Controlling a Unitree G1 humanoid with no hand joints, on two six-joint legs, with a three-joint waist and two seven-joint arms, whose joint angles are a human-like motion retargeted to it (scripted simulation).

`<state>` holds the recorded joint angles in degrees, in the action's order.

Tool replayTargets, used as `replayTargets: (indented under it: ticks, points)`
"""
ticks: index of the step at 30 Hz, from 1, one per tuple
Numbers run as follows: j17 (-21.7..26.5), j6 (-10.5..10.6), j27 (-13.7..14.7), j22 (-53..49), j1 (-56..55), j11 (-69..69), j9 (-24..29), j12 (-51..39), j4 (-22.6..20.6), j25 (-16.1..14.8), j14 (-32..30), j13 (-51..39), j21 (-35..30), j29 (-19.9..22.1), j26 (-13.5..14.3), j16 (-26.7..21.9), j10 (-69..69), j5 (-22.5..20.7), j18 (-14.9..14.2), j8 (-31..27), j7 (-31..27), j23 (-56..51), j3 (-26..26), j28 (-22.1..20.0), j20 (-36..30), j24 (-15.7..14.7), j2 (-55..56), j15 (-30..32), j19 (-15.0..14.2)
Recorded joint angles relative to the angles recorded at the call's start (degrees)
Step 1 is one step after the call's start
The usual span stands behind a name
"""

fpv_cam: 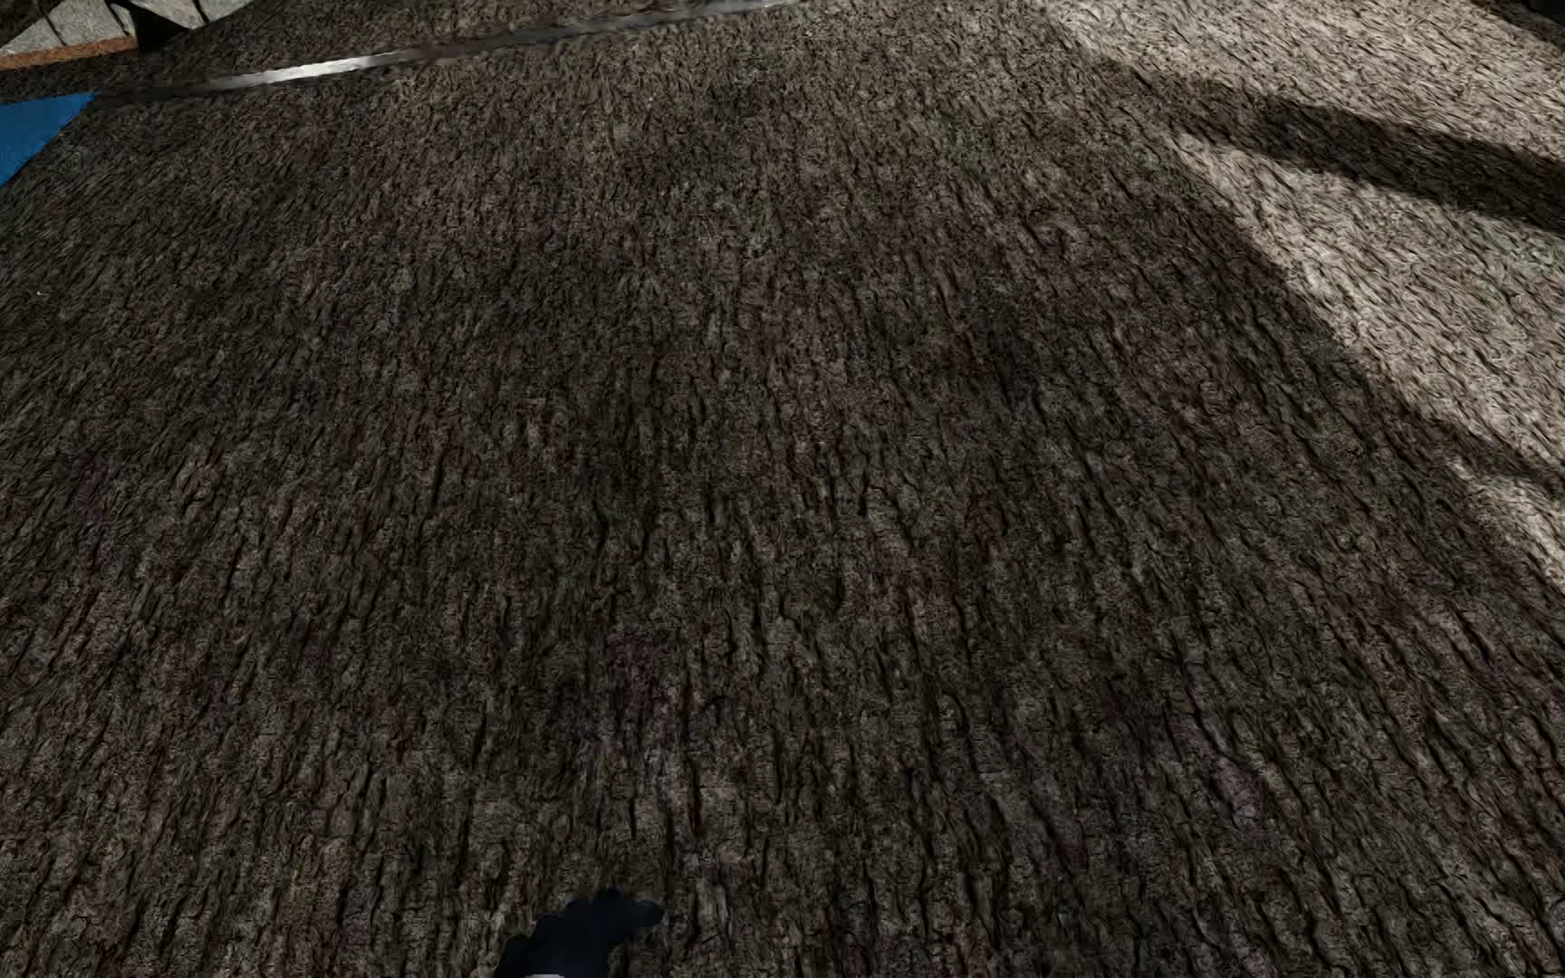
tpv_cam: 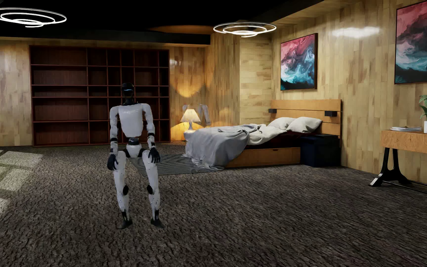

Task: Walk towards bed

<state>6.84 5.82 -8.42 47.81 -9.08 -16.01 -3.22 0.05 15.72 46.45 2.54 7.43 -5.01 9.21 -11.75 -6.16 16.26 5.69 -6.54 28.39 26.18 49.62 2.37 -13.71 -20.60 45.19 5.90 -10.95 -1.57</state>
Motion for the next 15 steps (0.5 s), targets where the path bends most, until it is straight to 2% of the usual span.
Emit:
replayTargets:
  ticks: [3, 8, 15]
  points:
    - [-0.03, -0.97, -1.23, 0.96, 1.27, 0.7, -0.18, 1.05, -2.99, -0.26, -0.62, -0.13, 0.45, -0.42, 0.22, 0.41, -2.65, 2.03, 0.42, 3.66, -3.42, 0.59, 0.77, -0.2, 0.96, -0.24, -2.71, 0.37, -1.33]
    - [-0.6, -2.62, -0.44, 4.23, 0.78, 1.47, -0.47, 2.06, -6.68, -0.5, 0.54, -1.39, -1.0, -0.35, -0.93, 0.71, -2.25, 4.91, 1.66, 9.82, -9.12, -0.86, 1.68, -0.34, 3.41, 0.33, -6.56, 0.77, -3.67]
    - [-0.28, -4.69, 0.28, 4.96, -0.35, 1.61, -1.1, 3.22, -12.21, -0.29, 1.23, -3.91, -4.25, -1.26, -0.19, 1.3, -2.17, 8.94, 3.7, 17.87, -16.09, -1.21, 2.43, -0.64, 6.6, 0.73, -10.23, 1.29, -6.71]
